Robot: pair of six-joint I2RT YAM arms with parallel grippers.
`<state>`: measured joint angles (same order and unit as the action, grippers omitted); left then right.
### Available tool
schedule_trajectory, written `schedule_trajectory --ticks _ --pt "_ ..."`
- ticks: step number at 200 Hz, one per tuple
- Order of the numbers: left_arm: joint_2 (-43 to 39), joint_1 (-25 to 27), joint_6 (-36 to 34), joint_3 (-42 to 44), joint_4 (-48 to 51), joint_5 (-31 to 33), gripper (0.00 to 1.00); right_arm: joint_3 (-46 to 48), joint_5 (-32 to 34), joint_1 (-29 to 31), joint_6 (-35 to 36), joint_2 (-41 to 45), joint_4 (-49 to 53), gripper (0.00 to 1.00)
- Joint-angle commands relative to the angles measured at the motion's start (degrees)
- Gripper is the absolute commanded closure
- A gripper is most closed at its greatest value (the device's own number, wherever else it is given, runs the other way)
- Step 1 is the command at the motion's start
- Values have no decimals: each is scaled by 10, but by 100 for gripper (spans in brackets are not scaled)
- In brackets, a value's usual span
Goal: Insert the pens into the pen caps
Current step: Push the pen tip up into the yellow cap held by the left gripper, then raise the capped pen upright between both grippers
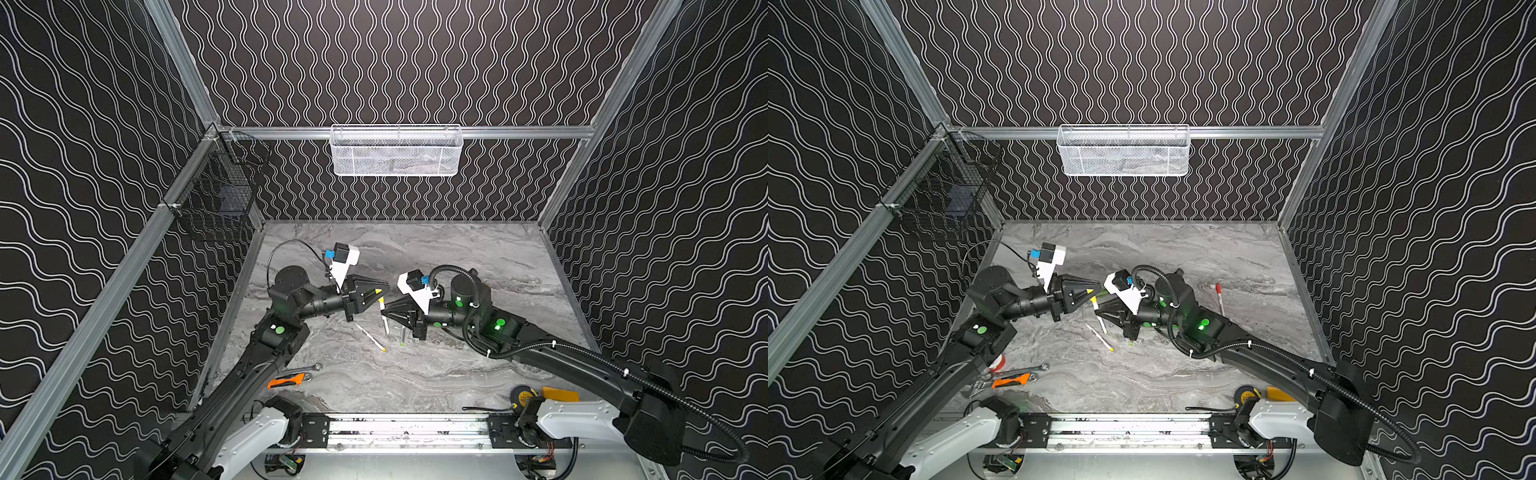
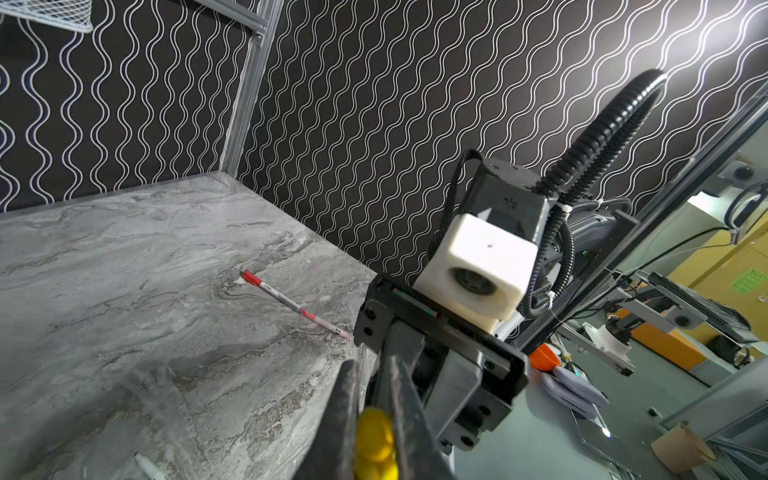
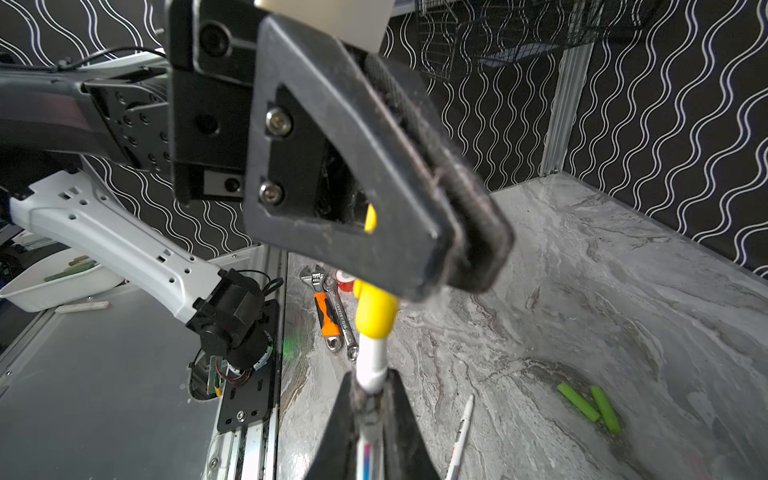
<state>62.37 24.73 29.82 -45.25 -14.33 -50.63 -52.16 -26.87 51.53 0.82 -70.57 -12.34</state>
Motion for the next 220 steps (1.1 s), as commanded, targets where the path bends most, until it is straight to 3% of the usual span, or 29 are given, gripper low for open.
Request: schedule_trajectory --ticks 1,17,35,41,45,102,160,195,220 --pt "6 4 -3 -13 51 -29 78 -12 -15 -2 3 11 -98 99" --pt "6 4 9 -22 32 -28 42 -5 -13 -2 1 19 -93 99" --pt "-3 3 33 -21 -18 -28 20 4 -3 -2 -5 29 -90 99" --pt "-7 3 40 -16 -37 -26 4 7 0 -2 -8 32 -87 99" --pt "-11 3 45 -13 -51 -26 2 8 3 -2 -11 35 -85 99" --pt "-15 3 100 44 -185 -40 1 -23 2 -20 -84 59 -46 100" --pt "-3 60 17 43 -155 -22 8 -77 -101 -63 -187 46 -11 100" --pt "30 76 1 31 -168 -18 28 -83 -128 -71 -214 47 -3 100" --pt "47 78 4 30 -188 -21 54 -85 -137 -80 -233 45 8 99"
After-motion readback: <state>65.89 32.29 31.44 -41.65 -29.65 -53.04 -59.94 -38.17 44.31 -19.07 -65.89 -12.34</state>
